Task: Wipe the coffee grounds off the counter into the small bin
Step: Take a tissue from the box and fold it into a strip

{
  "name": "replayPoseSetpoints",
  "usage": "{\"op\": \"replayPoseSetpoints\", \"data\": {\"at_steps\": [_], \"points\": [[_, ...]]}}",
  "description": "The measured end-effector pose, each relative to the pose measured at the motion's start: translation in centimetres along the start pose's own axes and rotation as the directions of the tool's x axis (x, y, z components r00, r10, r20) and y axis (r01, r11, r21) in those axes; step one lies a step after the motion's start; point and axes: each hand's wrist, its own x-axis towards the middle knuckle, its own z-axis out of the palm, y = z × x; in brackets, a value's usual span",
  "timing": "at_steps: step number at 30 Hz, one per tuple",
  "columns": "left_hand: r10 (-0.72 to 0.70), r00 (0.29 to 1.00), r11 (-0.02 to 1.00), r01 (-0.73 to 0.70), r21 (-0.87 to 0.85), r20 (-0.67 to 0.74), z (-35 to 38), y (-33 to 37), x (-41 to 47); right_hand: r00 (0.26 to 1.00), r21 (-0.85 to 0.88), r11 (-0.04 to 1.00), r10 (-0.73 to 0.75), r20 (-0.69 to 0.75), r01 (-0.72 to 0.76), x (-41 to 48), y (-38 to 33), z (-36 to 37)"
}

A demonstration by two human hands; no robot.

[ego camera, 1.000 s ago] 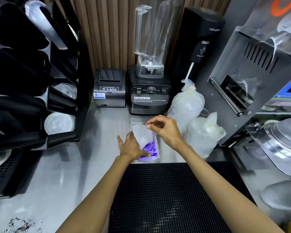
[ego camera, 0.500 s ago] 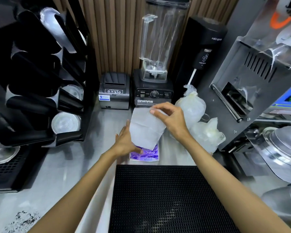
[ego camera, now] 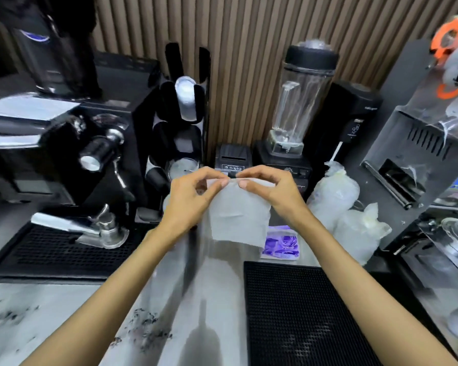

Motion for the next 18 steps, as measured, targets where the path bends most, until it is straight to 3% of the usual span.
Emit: {"op": "replayPoseSetpoints", "data": {"at_steps": [3,5,10,15,18], "points": [[0.020,0.999,1.000,-0.021,0.018,0.033,-5.3,0.1,-0.8,0.999,-0.023,1.000,-0.021,-0.028,0.021,-0.9,-2.0,4.5],[-0.028,0.993,0.997,0.036,-0.069,0.112,-9.0,-0.3,-1.5,0.998,-0.002,0.999,-0.033,-0.055,0.033,-1.3,-2.9,8.2],[-0.050,0.976,0.985,0.083,-0.149,0.211,-17.2,-2.1,-3.5,0.998,0.203,0.979,-0.022,-0.064,0.035,-2.0,-5.1,16.6],[-0.223,0.948,0.913,0.285,-0.290,0.229,-22.7,-3.4,-5.5,0.996,0.367,0.929,0.029,0.079,-0.056,-1.6,-7.0,22.0],[-0.287,0.939,0.891,0.334,-0.308,0.189,-25.1,-4.1,-5.8,0.977,0.413,0.901,0.047,0.208,-0.131,-1.0,-7.2,23.6]]}}
